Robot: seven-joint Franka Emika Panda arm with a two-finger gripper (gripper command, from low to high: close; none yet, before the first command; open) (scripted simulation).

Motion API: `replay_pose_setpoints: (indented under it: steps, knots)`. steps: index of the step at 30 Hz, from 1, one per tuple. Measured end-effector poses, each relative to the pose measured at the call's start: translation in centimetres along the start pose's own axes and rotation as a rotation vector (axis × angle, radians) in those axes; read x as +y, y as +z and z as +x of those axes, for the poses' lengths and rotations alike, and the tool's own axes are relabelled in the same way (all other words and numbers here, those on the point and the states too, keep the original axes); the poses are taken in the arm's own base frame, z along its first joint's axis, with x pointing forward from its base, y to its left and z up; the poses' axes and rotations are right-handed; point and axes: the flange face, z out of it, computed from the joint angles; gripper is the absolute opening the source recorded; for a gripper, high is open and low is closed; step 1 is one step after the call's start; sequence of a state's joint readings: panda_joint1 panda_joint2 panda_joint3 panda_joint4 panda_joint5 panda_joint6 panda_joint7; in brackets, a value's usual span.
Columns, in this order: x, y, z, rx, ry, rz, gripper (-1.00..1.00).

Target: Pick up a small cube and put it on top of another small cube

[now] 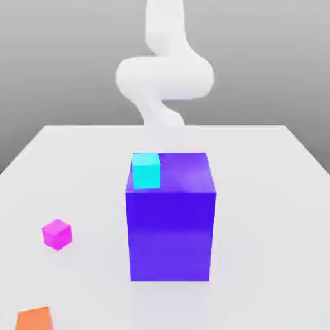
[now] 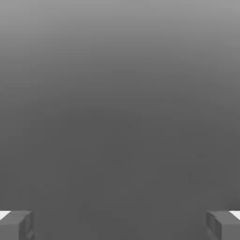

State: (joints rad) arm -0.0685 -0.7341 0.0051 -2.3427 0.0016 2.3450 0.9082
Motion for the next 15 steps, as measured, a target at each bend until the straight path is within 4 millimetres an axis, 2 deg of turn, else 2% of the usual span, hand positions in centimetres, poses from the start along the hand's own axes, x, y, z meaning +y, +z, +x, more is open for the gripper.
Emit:
replay_pose_setpoints:
  steps: [3,7,11,15]
  knots:
    - [3.1,5.7,1.5,-0.001,0.196,-0.096,0.0]
    - [8.4,12.2,3.0,0.011,0.451,-0.215,0.0]
    - [14.8,17.7,3.8,0.035,0.709,-0.33,0.0]
    - [21.8,22.0,3.6,0.071,0.97,-0.442,0.0]
